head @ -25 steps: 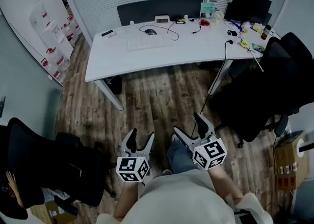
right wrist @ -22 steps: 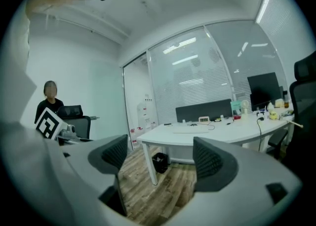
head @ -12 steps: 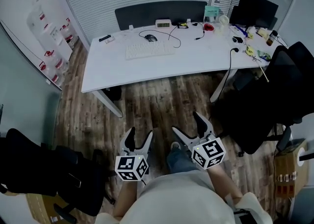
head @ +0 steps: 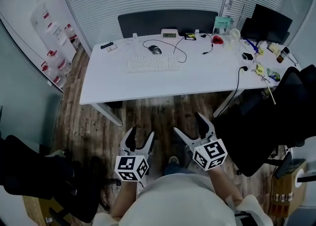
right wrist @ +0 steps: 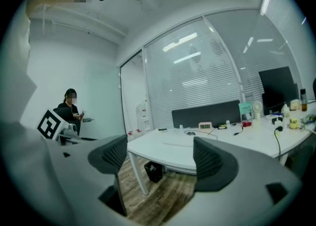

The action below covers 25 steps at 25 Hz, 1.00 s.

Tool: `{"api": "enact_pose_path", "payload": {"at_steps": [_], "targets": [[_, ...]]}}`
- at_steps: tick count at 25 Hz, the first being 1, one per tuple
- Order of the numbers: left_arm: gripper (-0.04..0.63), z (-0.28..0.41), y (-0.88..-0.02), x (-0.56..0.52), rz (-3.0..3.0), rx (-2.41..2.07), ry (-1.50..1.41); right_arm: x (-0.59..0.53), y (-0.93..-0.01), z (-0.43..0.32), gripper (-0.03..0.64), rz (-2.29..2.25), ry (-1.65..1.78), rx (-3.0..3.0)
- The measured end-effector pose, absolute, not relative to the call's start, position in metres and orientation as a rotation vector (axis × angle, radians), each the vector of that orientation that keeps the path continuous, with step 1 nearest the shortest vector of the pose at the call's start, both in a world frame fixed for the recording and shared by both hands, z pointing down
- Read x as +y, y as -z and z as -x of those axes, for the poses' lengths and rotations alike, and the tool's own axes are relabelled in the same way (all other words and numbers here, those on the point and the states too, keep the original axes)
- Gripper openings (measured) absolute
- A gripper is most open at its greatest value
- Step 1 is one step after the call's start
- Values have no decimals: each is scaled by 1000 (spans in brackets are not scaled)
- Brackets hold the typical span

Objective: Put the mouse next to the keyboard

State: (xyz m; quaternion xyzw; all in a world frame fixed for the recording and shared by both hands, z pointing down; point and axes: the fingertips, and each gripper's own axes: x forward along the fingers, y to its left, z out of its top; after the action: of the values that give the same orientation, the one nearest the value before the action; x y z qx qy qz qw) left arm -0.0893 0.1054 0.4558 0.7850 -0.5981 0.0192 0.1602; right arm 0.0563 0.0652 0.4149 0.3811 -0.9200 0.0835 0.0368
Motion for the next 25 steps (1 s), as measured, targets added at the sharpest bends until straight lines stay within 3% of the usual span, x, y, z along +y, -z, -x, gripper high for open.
{"api": "enact_pose_path", "payload": {"at_steps": [25], "targets": [[299, 78, -467, -33, -2150, -1787, -71, -88, -441, -65, 391, -1085, -311, -2819]]}}
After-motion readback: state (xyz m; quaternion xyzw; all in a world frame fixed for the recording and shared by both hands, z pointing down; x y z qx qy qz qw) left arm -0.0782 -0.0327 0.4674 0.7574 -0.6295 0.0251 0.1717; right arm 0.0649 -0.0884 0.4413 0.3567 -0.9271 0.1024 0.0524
